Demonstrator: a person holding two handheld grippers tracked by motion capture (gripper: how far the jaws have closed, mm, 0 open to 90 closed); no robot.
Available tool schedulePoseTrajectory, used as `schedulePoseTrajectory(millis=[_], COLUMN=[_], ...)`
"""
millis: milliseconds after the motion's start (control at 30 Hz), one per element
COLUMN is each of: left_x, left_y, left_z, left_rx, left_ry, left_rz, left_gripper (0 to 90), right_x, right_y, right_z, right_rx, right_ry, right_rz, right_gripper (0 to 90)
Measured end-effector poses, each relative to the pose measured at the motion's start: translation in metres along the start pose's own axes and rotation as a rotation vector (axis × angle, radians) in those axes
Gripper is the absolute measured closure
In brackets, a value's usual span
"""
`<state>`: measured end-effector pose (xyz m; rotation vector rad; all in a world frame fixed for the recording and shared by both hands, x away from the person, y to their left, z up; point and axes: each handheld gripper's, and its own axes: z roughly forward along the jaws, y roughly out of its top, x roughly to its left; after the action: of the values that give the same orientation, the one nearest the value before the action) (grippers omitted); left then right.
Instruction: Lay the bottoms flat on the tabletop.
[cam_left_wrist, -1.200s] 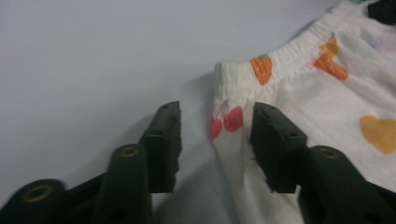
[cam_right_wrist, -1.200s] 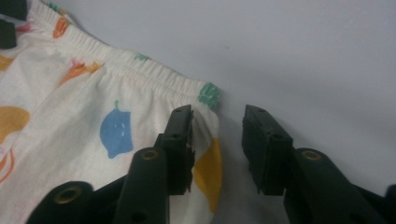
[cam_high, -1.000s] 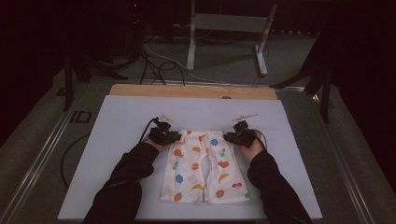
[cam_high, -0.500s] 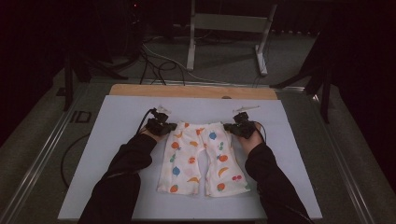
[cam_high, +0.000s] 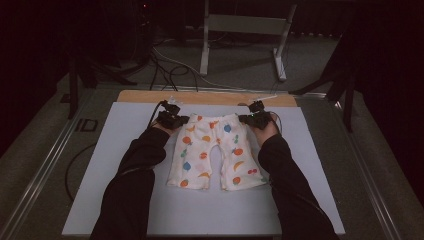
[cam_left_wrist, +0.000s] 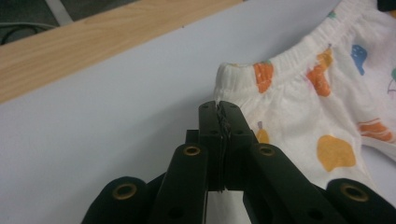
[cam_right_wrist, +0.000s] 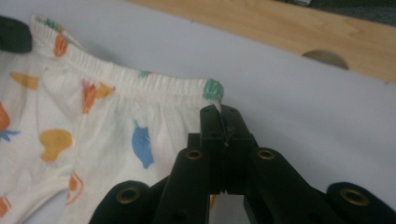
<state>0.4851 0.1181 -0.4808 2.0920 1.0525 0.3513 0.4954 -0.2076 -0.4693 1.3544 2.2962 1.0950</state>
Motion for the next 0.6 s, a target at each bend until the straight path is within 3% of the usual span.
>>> schedulePoseTrajectory(millis=[167, 200, 233, 267, 333, 433, 600], left_x=[-0.001, -0.002, -0.003, -0.003, -0.003, 0.000, -0.001], left_y=[0.000, -0.001, -0.001, -0.001, -0.001, -0.002, -0.003], left_z=[0.008, 0.009, 0.010, 0.011, 0.009, 0.002, -0.011], left_rx=[0.003, 0.005, 0.022, 0.025, 0.011, -0.010, -0.047], left_ry=[0.017, 0.024, 0.037, 0.045, 0.053, 0.033, 0.025], left_rz=[0.006, -0.008, -0.017, -0.016, -0.024, -0.055, -0.037], left_gripper=[87.6, 79.9, 66.7, 51.8, 36.3, 15.6, 1.8], right_x=[-0.003, -0.005, -0.006, -0.008, -0.010, -0.011, -0.008], right_y=[0.005, 0.004, 0.002, 0.001, -0.002, -0.005, -0.006], right_z=[0.008, 0.011, 0.014, 0.016, 0.017, 0.016, 0.008], right_rx=[0.023, 0.030, 0.037, 0.042, 0.046, 0.049, 0.036], right_ry=[-0.026, -0.032, -0.036, -0.035, -0.046, -0.042, -0.030], right_rz=[0.005, 0.012, 0.023, 0.036, 0.050, 0.058, 0.034], right_gripper=[88.4, 79.0, 62.4, 52.2, 42.1, 36.4, 32.9])
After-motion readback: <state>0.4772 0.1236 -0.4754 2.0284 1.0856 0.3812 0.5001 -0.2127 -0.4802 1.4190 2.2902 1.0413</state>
